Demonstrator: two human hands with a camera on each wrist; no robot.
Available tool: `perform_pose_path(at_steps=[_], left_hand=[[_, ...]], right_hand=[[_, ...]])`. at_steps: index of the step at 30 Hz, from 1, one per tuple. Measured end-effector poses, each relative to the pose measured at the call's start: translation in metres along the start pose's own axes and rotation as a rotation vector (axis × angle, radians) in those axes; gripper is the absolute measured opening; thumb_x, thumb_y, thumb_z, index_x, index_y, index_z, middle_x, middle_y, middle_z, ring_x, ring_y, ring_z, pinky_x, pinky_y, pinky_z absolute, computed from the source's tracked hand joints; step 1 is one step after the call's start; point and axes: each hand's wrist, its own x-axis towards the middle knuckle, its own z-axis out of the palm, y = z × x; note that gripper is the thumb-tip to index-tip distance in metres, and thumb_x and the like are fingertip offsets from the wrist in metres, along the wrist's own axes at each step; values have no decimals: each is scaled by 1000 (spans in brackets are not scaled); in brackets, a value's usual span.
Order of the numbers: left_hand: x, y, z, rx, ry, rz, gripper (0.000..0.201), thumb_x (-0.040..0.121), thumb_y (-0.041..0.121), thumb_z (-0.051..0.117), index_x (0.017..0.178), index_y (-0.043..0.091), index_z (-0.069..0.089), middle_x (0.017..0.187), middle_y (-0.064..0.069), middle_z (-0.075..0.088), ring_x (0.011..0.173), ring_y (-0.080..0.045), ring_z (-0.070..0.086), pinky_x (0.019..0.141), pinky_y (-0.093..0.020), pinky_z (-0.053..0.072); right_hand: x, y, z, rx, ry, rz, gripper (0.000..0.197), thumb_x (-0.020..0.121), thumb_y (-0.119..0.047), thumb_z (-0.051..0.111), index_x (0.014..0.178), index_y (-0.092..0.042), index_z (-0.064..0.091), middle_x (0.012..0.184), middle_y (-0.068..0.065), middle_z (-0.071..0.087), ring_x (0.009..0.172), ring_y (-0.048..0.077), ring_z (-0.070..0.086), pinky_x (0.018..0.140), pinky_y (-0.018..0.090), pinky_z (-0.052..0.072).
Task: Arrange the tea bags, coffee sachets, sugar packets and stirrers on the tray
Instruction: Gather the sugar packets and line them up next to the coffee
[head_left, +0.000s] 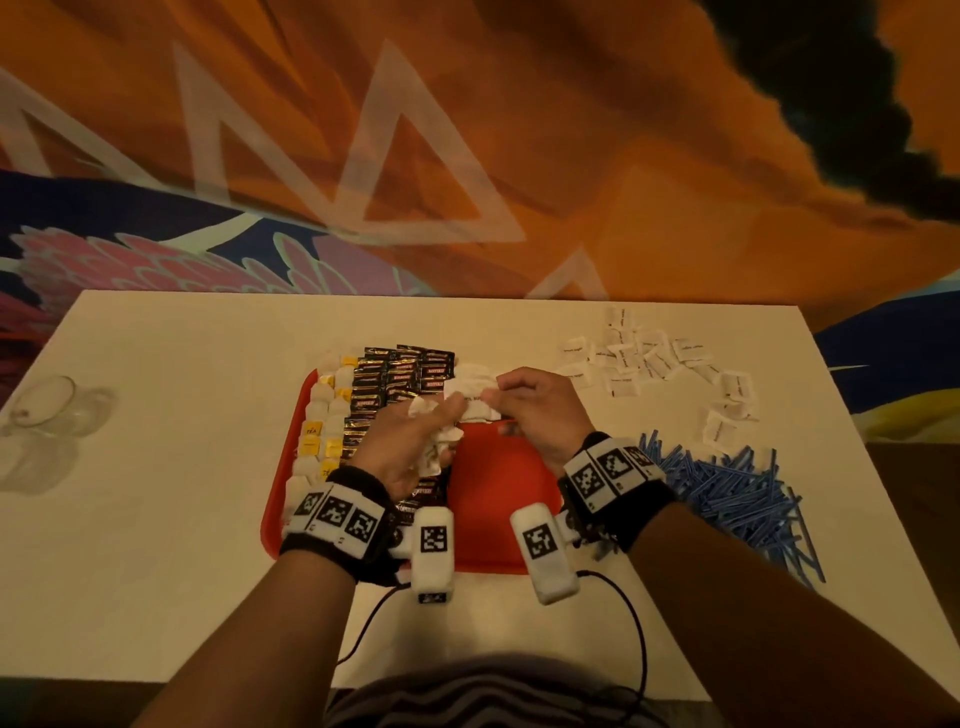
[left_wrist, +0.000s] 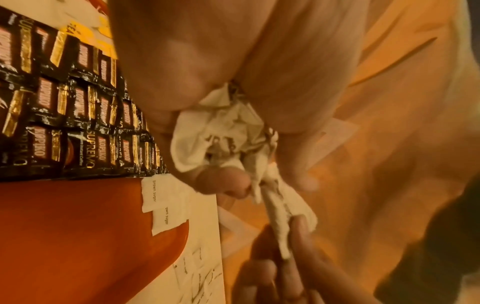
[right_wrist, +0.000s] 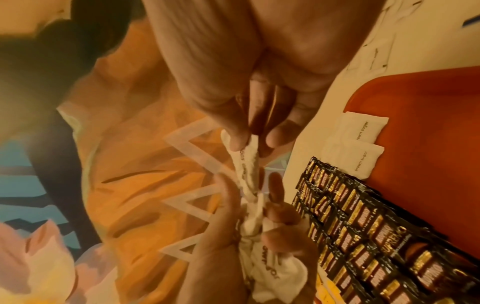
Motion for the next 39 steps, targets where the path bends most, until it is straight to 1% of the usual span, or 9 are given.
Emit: perform_pose_path(at_steps=[3, 5, 8, 15, 19, 22, 25, 31, 39], left_hand=[[12, -7, -1, 95, 90, 47, 16, 81, 18, 79, 91, 9, 72, 74, -6, 69, 52, -14, 57, 48, -27, 44], [19, -13, -4, 150, 115, 55, 8, 84, 13, 77, 89, 8, 72, 72, -7, 69, 50, -13, 57, 46, -27, 44], [29, -22, -11, 163, 169, 1, 9, 86, 13, 76, 91, 6, 73, 70, -7, 68, 49, -14, 57, 46, -26, 45], [39, -44, -42, 32, 232, -141, 14, 88, 18, 74, 98, 9, 71, 73, -6, 69, 59, -16, 57, 51, -26, 46], [39, -50, -55, 44, 236, -159, 16, 88, 21, 74, 99, 9, 69, 68, -3, 64, 51, -12, 53, 44, -24, 44], [38, -53, -61, 48, 234, -157, 15, 91, 20, 70, 99, 8, 67, 62, -2, 61, 48, -10, 51, 42, -24, 43], [38, -53, -66, 41, 236, -151, 18, 91, 17, 68, 104, 5, 69, 67, -4, 63, 49, -12, 52, 43, -24, 44], [38, -53, -68, 19, 244, -158, 17, 92, 15, 67, 106, 5, 69, 72, -8, 64, 56, -15, 54, 46, -25, 45], [38, -51, -68, -5, 234, -152, 14, 91, 14, 67, 102, 5, 69, 71, -7, 64, 55, -15, 55, 43, -24, 45]], right_hand=[[11, 21, 1, -33, -52, 68, 18, 82, -15, 77, 96, -7, 68, 93, 14, 72, 71, 18, 64, 59, 28, 53], [17, 37, 0, -81, -58, 97, 21, 80, -16, 79, 96, -5, 70, 90, 11, 73, 69, 15, 65, 55, 24, 50], [32, 58, -6, -182, -15, 128, 16, 81, -18, 79, 93, -10, 71, 81, 3, 71, 62, 12, 63, 53, 20, 48], [90, 93, -31, -500, 23, 162, 30, 85, -27, 74, 109, -11, 68, 88, 1, 70, 55, 4, 60, 50, 10, 44], [123, 105, -30, -546, 47, 196, 37, 82, -32, 76, 111, -12, 68, 103, 3, 72, 83, 18, 70, 84, 34, 57], [140, 111, -26, -593, 88, 227, 33, 80, -34, 77, 108, -17, 70, 104, 1, 73, 92, 19, 69, 91, 31, 54], [150, 111, -23, -705, 129, 228, 27, 82, -33, 76, 103, -17, 70, 104, 3, 70, 98, 20, 62, 86, 23, 45], [152, 120, -17, -725, 230, 250, 21, 81, -29, 77, 90, -19, 61, 102, 4, 63, 64, 4, 45, 52, 16, 29], [147, 123, -17, -703, 254, 215, 23, 80, -21, 78, 87, -19, 56, 93, 1, 62, 63, 5, 47, 50, 14, 30]])
